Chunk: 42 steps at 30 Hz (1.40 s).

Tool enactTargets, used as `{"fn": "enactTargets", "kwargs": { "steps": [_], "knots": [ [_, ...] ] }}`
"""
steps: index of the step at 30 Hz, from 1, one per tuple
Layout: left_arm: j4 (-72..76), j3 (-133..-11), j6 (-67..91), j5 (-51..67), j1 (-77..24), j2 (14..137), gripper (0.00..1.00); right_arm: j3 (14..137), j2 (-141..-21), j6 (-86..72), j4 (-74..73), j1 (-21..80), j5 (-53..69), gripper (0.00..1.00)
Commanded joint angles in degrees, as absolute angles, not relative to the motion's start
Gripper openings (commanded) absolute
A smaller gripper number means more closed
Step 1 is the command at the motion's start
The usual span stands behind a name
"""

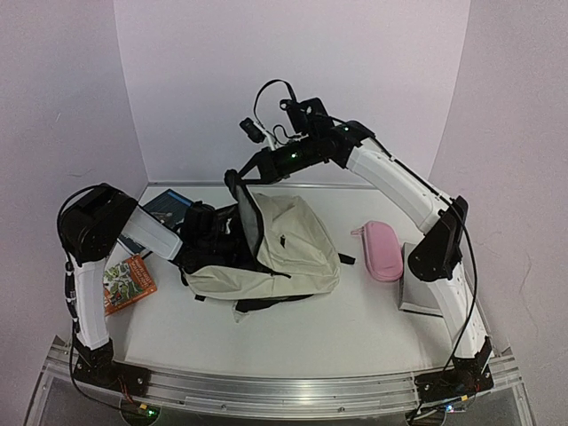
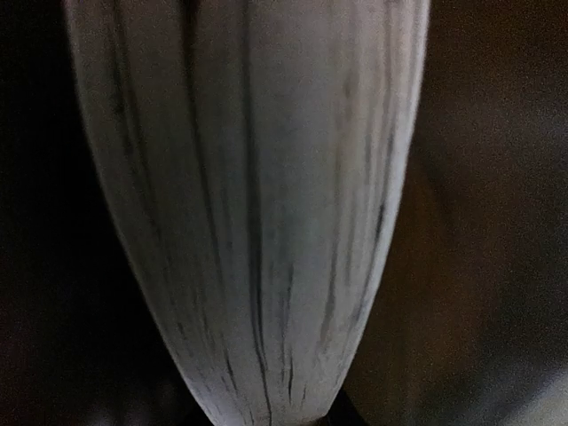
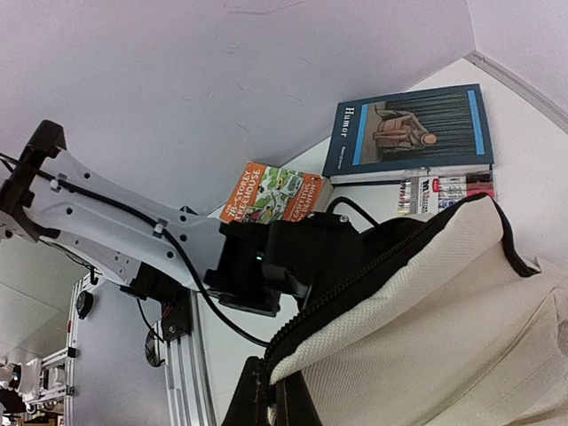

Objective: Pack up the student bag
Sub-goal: Place the book in the student bag.

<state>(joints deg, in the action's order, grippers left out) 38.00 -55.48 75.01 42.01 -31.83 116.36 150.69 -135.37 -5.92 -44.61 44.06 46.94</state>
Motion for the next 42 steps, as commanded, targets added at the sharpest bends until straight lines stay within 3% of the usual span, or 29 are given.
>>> {"fn": "enactTargets", "kwargs": {
  "steps": [1, 10, 12, 14, 19, 23, 30, 38, 42],
  "knots": [
    [52.53, -63.18, 80.0, 45.64, -32.14, 121.1, 0.0, 152.15, -134.59, -3.97, -39.05, 44.76, 48.64, 0.0],
    [43.67, -73.29, 76.95, 49.55, -32.86, 127.13, 0.0, 152.03, -134.56, -4.93, -37.66, 46.6, 49.42, 0.0],
    [40.75, -72.42, 76.97, 47.74, -32.4, 127.28, 0.05, 149.75, -133.02, -4.92, -37.57, 46.06, 49.13, 0.0],
    [37.71, -70.33, 76.47, 44.23, -32.1, 126.53, 0.13, 146.44, -130.92, -6.02, -37.53, 44.74, 48.74, 0.0],
    [25.26, -67.37, 74.25, 37.78, -31.82, 124.31, 0.51, 132.69, -124.82, -12.34, -37.48, 36.38, 46.34, 0.0],
    [17.7, -67.64, 70.9, 35.36, -31.74, 122.08, 0.73, 117.4, -118.59, -12.11, -37.66, 29.13, 39.9, 0.0],
    [8.63, -72.3, 63.61, 35.12, -31.86, 119.17, 0.98, 101.88, -117.72, -7.49, -38.16, 25.88, 31.47, 0.0],
    [0.46, -76.16, 55.4, 32.73, -32.08, 111.27, 0.99, 110.3, -129.15, -6.43, -37.97, 26.23, 29.91, 0.0],
    [-2.86, -76.73, 58.05, 30.96, -31.82, 112.36, 0.85, 117.81, -134.71, -7.23, -37.73, 27.74, 30.24, 0.0]
  ]
}}
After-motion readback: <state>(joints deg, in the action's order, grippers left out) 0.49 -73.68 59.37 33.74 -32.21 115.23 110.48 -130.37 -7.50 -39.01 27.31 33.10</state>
